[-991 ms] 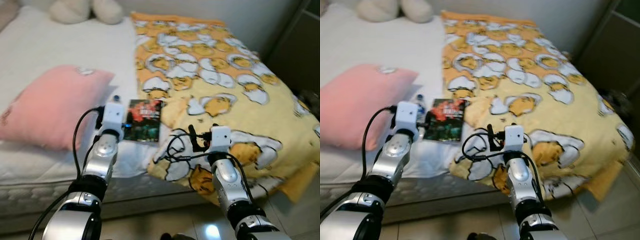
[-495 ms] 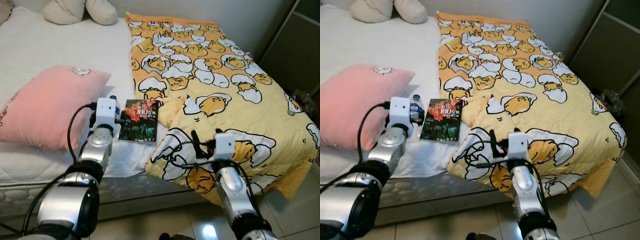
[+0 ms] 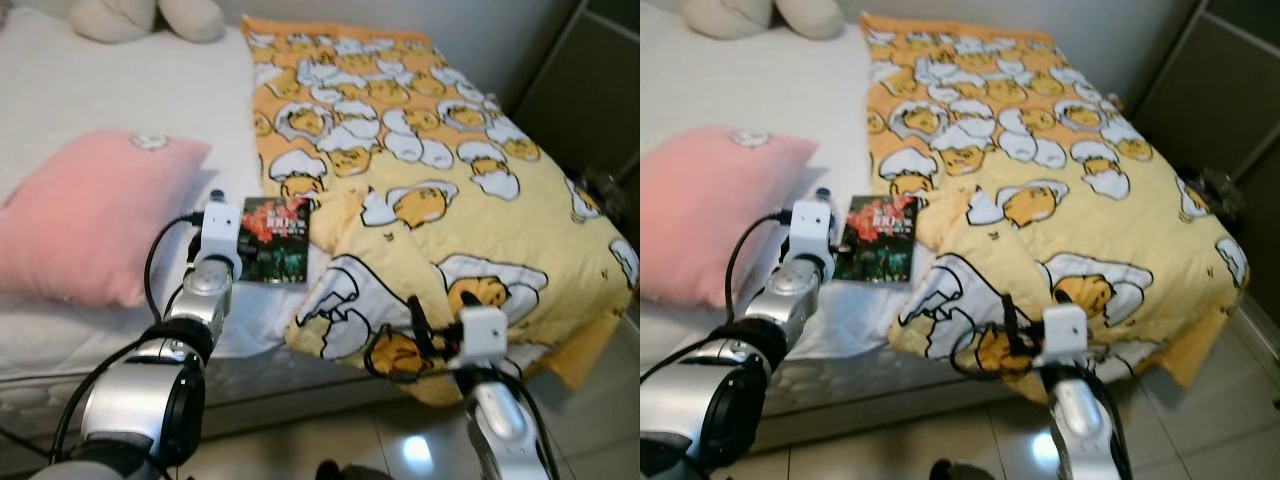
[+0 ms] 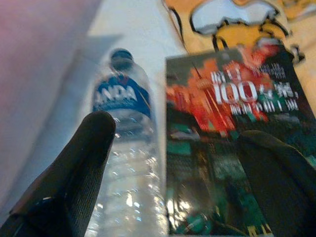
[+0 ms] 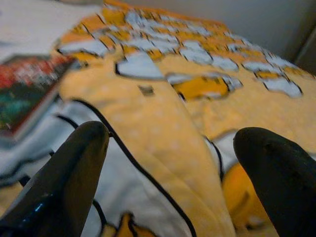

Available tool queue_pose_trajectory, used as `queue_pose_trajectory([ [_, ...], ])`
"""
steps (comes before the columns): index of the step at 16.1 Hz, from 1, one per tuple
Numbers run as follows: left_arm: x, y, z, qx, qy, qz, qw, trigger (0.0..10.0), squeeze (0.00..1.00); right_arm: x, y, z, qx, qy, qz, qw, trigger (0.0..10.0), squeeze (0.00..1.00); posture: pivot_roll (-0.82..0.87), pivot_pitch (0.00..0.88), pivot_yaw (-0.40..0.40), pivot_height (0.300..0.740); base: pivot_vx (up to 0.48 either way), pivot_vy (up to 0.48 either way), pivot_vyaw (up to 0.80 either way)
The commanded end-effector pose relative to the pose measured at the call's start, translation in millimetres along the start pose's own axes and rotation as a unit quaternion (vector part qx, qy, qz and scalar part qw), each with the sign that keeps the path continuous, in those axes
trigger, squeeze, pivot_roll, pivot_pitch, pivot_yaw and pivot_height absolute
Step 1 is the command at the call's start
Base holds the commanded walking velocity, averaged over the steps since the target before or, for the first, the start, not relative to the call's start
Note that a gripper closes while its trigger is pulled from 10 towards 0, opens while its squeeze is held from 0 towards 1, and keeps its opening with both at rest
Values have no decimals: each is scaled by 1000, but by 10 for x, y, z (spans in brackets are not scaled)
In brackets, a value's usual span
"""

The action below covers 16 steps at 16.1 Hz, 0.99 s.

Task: Clean up the room

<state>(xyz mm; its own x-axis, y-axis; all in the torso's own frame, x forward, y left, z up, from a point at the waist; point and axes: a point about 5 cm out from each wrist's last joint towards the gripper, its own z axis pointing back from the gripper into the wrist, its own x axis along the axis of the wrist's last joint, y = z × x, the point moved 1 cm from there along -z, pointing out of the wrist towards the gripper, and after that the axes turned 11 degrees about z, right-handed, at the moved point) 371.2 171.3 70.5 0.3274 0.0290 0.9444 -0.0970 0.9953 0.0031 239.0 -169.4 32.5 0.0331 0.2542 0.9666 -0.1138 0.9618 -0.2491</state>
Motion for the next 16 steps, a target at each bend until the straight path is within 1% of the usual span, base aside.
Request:
queue_pose_trajectory([
  [1, -8, -14, -5, 12, 9, -15, 1000, 10000, 0, 47, -58, 40, -3, -2, 4, 1000, 10000, 0, -133, 95, -108, 740, 0, 0, 0],
  [3, -84, 128, 10, 67, 28, -26, 997, 10000, 0, 45, -86, 140, -6, 10, 6, 1000, 10000, 0, -158, 102, -103, 740, 0, 0, 0],
  [5, -112, 214, 25, 107, 31, -15, 994, 10000, 0, 57, -134, 206, -9, 18, 9, 1000, 10000, 0, -176, 107, -104, 740, 0, 0, 0],
  [6, -110, 234, 28, 117, 27, -4, 993, 10000, 0, 61, -151, 230, -9, 21, 10, 1000, 10000, 0, -179, 109, -106, 740, 0, 0, 0],
  [8, -100, 256, 31, 129, 23, -1, 991, 10000, 0, 70, -164, 261, -7, 27, 11, 1000, 10000, 0, -183, 113, -113, 740, 0, 0, 0],
  [9, -139, 251, 35, 126, 35, 25, 991, 10000, 0, 80, -160, 275, -3, 32, 12, 999, 10000, 0, -184, 115, -117, 740, 0, 0, 0],
  [10, -189, 197, 37, 104, 52, 82, 990, 10000, 0, 88, -158, 282, 1, 35, 12, 999, 10000, 0, -187, 118, -122, 740, 0, 0, 0],
  [11, -207, 151, 36, 84, 58, 99, 990, 10000, 0, 92, -163, 288, 3, 37, 13, 999, 10000, 0, -190, 119, -125, 740, 0, 0, 0],
  [12, -199, 127, 33, 74, 55, 79, 993, 10000, 0, 94, -166, 290, 5, 38, 14, 999, 10000, 0, -191, 119, -126, 740, 0, 0, 0],
  [13, -266, 120, 48, 74, 74, 42, 994, 10000, 0, 95, -172, 290, 6, 40, 14, 999, 10000, 0, -192, 114, -128, 740, 0, 0, 0],
  [14, -329, 152, 66, 85, 88, 36, 992, 10000, 0, 95, -172, 288, 6, 42, 14, 999, 10000, 0, -192, 111, -127, 740, 0, 0, 0],
  [15, -349, 164, 73, 88, 92, 35, 991, 10000, 0, 95, -172, 286, 6, 43, 14, 999, 10000, 0, -193, 110, -127, 740, 0, 0, 0],
  [16, -399, 205, 90, 100, 103, 22, 989, 10000, 0, 100, -172, 276, 7, 47, 13, 999, 10000, 0, -195, 102, -126, 740, 0, 0, 0],
])
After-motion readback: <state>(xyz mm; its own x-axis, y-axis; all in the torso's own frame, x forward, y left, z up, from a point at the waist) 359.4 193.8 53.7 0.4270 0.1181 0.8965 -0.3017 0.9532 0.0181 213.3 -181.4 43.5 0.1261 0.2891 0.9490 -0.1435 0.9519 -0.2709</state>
